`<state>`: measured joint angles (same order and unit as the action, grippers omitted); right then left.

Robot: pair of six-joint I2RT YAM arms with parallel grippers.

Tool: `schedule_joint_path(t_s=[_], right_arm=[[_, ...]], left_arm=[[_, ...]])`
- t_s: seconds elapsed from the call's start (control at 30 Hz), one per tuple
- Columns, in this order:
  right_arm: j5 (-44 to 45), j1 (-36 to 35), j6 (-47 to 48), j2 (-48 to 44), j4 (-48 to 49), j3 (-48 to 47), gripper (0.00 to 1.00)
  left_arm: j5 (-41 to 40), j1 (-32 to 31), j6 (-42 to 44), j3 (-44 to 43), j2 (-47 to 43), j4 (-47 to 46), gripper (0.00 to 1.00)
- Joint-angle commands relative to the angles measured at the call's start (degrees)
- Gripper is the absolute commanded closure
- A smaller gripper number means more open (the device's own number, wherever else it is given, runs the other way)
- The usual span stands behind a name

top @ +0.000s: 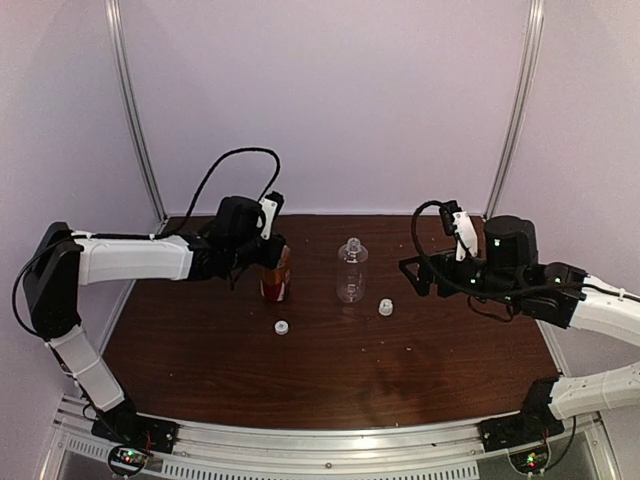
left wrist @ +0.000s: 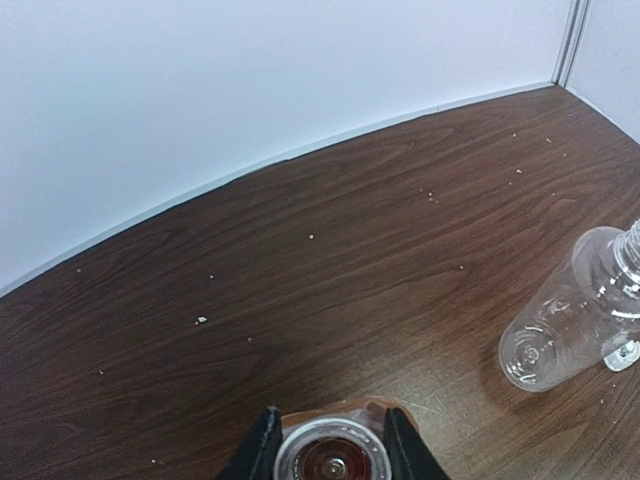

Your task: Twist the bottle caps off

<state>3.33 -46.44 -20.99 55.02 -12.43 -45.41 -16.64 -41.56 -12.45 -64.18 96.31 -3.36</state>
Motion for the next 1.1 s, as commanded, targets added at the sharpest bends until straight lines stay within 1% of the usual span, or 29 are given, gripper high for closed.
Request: schedule_joint_path(t_s=[0.0, 0.1, 0.13, 0.2, 0.23, 0.47, 0.63, 0.93, 1.07], right_arm=[[1.0, 0.5, -0.3, 0.7, 0.1, -0.6, 0.00], [1.1, 0.5, -0.2, 0.8, 0.0, -0.5, 0.00], [1.1, 0.5, -0.2, 0.8, 0.0, -0.4, 0.00], [1.2, 0.6, -0.3, 0.7, 0.1, -0.1, 0.00], [1.2, 0.5, -0.3, 0.7, 0.1, 0.0, 0.00], [1.2, 0.6, -0.6, 0.9, 0.3, 0.6, 0.00], [1.3, 0.7, -0.6, 1.3, 0.5, 0.5, 0.00], [1.6, 0.8, -0.3, 1.0, 0.0, 0.4, 0.00], [2.9, 0.9, 0.6, 1.2, -1.4, -0.2, 0.00]], left_arm=[[0.9, 0.5, -1.0, -1.6, 1.2, -3.3, 1.00], [0.8, 0.6, -1.2, -1.2, 1.4, -3.3, 1.00], [0.6, 0.5, -1.3, -0.9, 1.4, -3.5, 0.97], [0.3, 0.5, -1.8, -0.2, 1.3, -3.8, 0.86], [0.3, 0.5, -2.1, 0.2, 1.2, -3.9, 0.82], [0.1, 0.6, -2.5, 0.7, 0.8, -3.7, 0.65], [-0.1, 0.5, -1.9, 0.7, 0.2, -3.3, 0.46], [-0.6, 0.5, -2.2, 0.6, -1.4, -2.4, 0.26], [-1.2, 0.5, -2.7, 0.3, -3.6, 0.2, 0.12]])
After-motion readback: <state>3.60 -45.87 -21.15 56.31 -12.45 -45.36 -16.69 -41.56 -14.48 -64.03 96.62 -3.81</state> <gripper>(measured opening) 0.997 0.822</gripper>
